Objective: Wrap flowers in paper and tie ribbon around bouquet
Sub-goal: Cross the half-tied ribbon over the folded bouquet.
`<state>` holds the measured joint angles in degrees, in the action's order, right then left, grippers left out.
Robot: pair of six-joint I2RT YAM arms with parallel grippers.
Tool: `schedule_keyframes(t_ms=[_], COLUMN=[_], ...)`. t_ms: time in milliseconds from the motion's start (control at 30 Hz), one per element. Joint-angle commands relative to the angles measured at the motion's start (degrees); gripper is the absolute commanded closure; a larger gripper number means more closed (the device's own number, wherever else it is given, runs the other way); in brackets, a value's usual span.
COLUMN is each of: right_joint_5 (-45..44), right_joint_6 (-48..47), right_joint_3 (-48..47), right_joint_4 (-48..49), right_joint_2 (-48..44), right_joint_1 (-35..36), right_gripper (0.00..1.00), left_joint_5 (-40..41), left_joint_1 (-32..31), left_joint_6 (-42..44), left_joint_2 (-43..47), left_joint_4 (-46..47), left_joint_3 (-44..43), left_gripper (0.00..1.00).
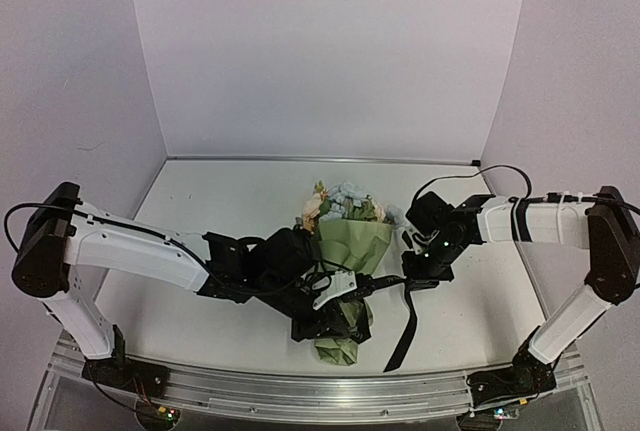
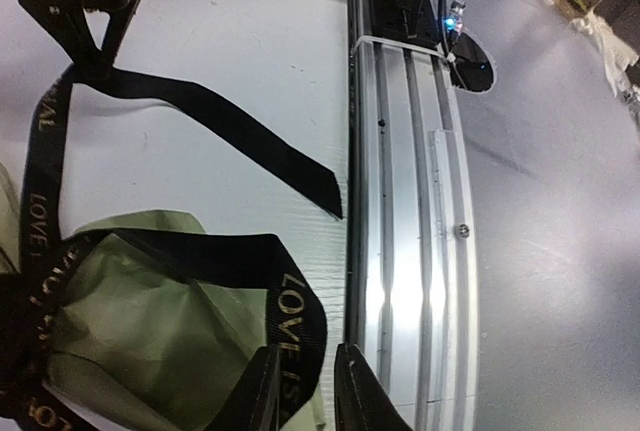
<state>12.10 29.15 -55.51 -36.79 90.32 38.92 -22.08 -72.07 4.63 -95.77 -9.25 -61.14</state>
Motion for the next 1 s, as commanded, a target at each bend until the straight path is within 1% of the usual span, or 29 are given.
schedule_keyframes(t_ms=[0,33,67,100,133,200,300,367,467,567,767,967], right_joint_5=[0.55,0.58,0.53,0.40,0.16,-0.05,-0.32,-0.44,-0.81,-1.43,-1.81,-1.83], right_joint_6=[-0.33,-0.59,-0.94,-1.31,-1.54,-1.74,-1.81,-1.90,-1.79,-1.47,-1.03,-0.78], right_joint_3=[-0.92,-0.86,-0.76,-0.68,-0.57,-0.16,0.10,0.05,0.03,0.51,1.63,2.23], right_joint_4=[-1.46,-1.58,-1.74,-1.93,-2.08,-2.14,-2.14,-1.98,-1.52,-0.78,0.41,1.28], right_joint_2=[-0.95,-1.17,-1.40,-1.63,-1.86,-2.25,-2.66,-2.76,-2.98,-3.47,-4.73,-5.29], right_joint_1=[0.36,0.54,0.76,0.97,1.10,1.29,1.47,1.67,1.97,2.04,2.06,2.05], right_gripper=[1.00,1.00,1.00,1.00,1.00,1.00,1.00,1.00,1.00,1.00,1.00,1.00], left_joint_5=[9.62,11.60,12.87,13.53,13.74,13.15,14.31,15.16,13.58,11.28,7.92,6.94], left_joint_1=[0.50,0.88,1.76,3.10,4.93,9.45,14.11,15.68,16.86,16.96,16.75,16.26], left_joint_6=[-0.96,-2.32,-3.73,-5.52,-7.71,-11.43,-12.58,-12.34,-11.96,-11.28,-8.29,-6.82], left_joint_2=[4.16,5.22,6.55,8.02,9.31,10.72,8.85,4.84,-1.64,-5.74,-11.34,-13.76], left_joint_4=[5.04,6.68,8.43,10.18,11.66,13.28,10.89,5.81,-0.89,-4.17,-10.52,-13.70], left_joint_3=[0.12,0.69,1.40,2.06,2.44,2.63,-0.13,-3.99,-9.80,-13.62,-19.20,-21.29], left_gripper=[0.57,0.49,0.43,0.39,0.39,0.42,0.47,0.52,0.63,0.65,0.62,0.62])
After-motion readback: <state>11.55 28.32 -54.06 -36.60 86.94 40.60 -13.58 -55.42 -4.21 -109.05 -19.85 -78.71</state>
